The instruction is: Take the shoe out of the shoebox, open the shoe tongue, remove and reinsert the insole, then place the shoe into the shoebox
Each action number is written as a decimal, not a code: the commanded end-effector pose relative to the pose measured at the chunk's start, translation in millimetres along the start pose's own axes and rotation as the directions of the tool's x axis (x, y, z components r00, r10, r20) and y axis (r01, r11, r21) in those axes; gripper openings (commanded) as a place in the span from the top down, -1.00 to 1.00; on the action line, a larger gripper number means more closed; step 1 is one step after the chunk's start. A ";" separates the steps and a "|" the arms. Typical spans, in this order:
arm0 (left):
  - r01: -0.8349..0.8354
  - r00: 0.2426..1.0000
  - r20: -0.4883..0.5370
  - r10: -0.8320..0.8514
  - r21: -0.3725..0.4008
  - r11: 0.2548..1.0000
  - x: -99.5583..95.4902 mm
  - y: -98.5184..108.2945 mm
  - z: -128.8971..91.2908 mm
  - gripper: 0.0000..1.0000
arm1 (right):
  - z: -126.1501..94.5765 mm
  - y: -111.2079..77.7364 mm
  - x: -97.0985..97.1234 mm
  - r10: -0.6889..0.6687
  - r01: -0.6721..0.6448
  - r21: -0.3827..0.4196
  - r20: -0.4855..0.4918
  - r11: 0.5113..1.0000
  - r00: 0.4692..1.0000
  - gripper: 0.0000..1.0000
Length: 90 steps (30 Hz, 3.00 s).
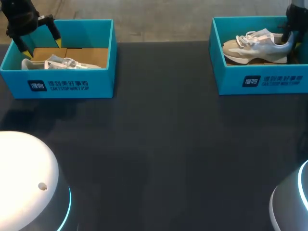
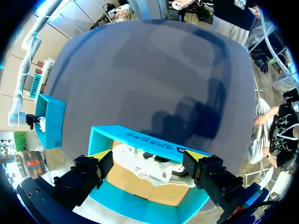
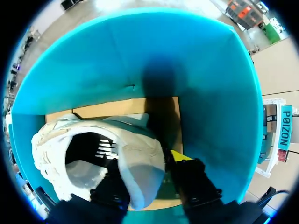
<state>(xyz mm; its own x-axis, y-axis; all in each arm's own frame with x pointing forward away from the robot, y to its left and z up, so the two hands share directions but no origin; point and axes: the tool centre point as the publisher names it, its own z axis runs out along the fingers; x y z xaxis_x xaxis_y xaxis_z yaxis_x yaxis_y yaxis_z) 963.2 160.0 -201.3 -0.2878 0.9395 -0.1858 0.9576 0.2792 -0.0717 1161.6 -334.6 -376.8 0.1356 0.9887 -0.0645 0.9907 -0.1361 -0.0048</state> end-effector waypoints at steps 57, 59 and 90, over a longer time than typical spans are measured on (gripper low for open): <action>-0.001 1.000 0.000 0.001 0.000 1.000 0.0 0.3 0.0 -1.00 | -172.6 -18.8 -0.1 -0.064 0.060 -0.194 -0.014 0.979 0.998 1.00; -0.001 1.000 0.000 0.001 0.000 1.000 0.0 0.3 0.0 -1.00 | -174.3 -18.6 1.1 -0.085 0.079 -0.189 -0.024 0.979 0.996 1.00; -0.001 1.000 0.000 0.001 0.000 1.000 0.0 0.3 0.0 -1.00 | -185.2 -25.8 1.8 -0.053 0.054 -0.141 0.012 0.988 0.999 1.00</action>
<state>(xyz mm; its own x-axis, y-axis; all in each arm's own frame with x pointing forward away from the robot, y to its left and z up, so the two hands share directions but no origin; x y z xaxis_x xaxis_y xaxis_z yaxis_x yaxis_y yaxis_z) 963.2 160.0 -201.3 -0.2878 0.9395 -0.1859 0.9576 0.2792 -0.0718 1137.2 -321.2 -203.6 0.0732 0.9955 -0.0601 0.9862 -0.0633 0.1531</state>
